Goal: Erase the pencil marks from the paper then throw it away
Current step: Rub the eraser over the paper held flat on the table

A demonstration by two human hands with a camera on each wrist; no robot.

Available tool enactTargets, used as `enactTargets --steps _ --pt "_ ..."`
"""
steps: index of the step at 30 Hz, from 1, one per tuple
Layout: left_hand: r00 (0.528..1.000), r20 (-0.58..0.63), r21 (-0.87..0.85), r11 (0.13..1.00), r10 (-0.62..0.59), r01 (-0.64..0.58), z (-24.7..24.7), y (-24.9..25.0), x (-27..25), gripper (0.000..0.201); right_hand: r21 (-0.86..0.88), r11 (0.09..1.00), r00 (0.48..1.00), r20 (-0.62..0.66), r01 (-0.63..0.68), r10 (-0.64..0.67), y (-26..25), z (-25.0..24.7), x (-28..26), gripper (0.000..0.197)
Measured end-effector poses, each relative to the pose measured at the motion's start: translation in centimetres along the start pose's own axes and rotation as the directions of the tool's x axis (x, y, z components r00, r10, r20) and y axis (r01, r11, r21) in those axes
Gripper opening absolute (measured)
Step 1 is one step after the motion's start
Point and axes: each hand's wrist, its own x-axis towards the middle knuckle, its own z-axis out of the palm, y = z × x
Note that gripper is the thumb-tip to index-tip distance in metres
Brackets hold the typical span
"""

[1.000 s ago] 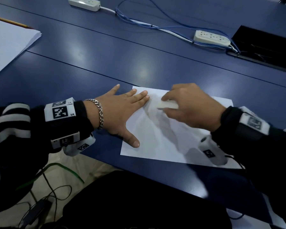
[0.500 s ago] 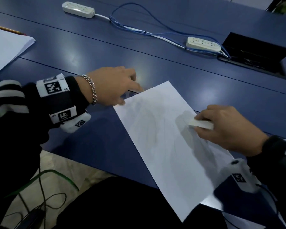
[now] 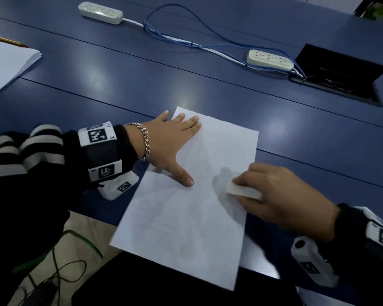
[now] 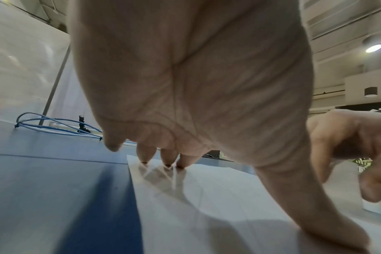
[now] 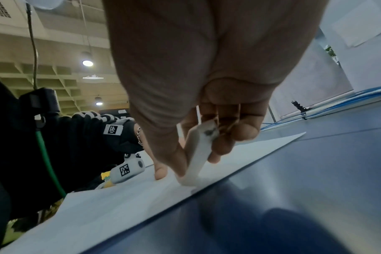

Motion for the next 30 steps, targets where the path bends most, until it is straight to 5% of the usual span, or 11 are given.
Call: enactTargets --steps 4,9,15,21,26,30 --pt "0.998 0.045 0.021 0.999 0.041 -0.042 -0.3 -0.6 0.1 0.151 0.042 0.997 0.997 -0.038 0.069 -0.068 0.7 -0.7 1.8 0.028" --pt "0.998 -0.054 -0.02 1.0 -0.015 0.014 0.1 0.2 0.5 0.144 0.01 1.0 0.983 -0.183 0.02 -0.018 3.2 -2.1 7.2 0.034" --pt "0.998 -0.029 0.062 0.997 -0.053 0.055 0.0 0.5 0.7 0.15 -0.041 0.999 0.987 -0.161 -0.014 0.007 3.8 -2.2 10.7 0.039" --pt "0.998 -0.035 0.063 0.996 -0.057 0.059 -0.2 0.7 0.8 0.155 -0.018 0.982 0.982 0.018 0.189 -0.188 3.6 -2.9 10.0 0.03" --pt "0.997 -0.049 0.078 0.995 -0.052 0.056 -0.3 0.9 0.8 0.155 -0.093 0.988 0.983 -0.124 0.127 -0.138 4.2 -3.4 11.6 0.031" --pt "0.997 -0.037 0.081 0.994 -0.066 0.068 -0.2 0.8 0.8 0.156 -0.063 0.979 0.981 0.0 0.192 -0.193 3.7 -3.4 10.5 0.03"
